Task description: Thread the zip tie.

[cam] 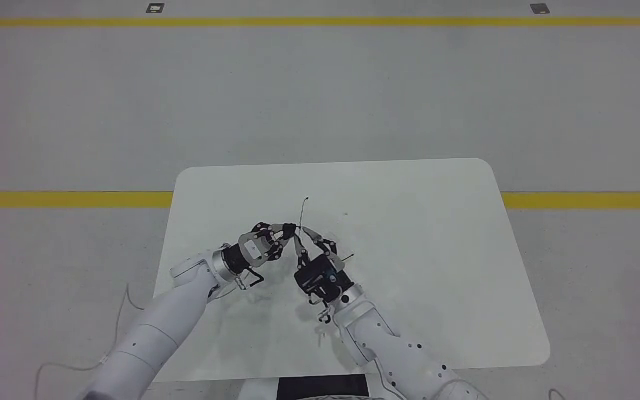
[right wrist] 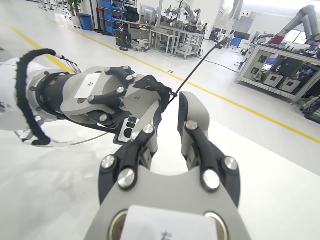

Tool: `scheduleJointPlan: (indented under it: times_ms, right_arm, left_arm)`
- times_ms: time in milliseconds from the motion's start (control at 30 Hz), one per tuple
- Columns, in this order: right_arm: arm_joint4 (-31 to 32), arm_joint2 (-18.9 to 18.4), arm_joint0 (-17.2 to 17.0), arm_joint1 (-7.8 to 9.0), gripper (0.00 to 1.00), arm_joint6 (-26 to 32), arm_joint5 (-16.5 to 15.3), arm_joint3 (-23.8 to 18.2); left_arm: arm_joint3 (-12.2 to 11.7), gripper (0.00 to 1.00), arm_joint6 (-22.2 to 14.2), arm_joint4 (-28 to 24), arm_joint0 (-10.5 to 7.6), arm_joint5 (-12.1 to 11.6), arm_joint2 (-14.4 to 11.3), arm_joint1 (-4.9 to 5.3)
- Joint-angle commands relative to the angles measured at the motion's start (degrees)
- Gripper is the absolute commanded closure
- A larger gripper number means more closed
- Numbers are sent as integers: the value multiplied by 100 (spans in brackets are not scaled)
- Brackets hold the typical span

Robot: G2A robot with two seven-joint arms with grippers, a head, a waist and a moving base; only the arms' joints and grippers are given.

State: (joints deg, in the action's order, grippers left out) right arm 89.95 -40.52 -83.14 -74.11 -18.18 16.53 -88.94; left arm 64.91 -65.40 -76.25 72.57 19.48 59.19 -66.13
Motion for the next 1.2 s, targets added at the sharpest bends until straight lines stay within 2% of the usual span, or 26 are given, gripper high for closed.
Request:
scheduleJointPlan:
  times_ms: [0, 67, 100, 1167]
  right_arm:
    - [0, 3, 6, -4, 87, -1, 2, 8]
    - [0, 8, 10, -7, 98, -3, 9, 17]
    - [0, 9, 10, -7, 100, -5, 15, 22]
    - [0, -125, -114, 102, 100, 29, 115, -31]
  left_arm:
    - [0, 100, 0, 0, 0, 0, 0, 0]
    - [0, 100, 0, 0, 0, 0, 0, 0]
    - [0, 100, 0, 0, 0, 0, 0, 0]
    - [0, 100, 0, 0, 0, 0, 0, 0]
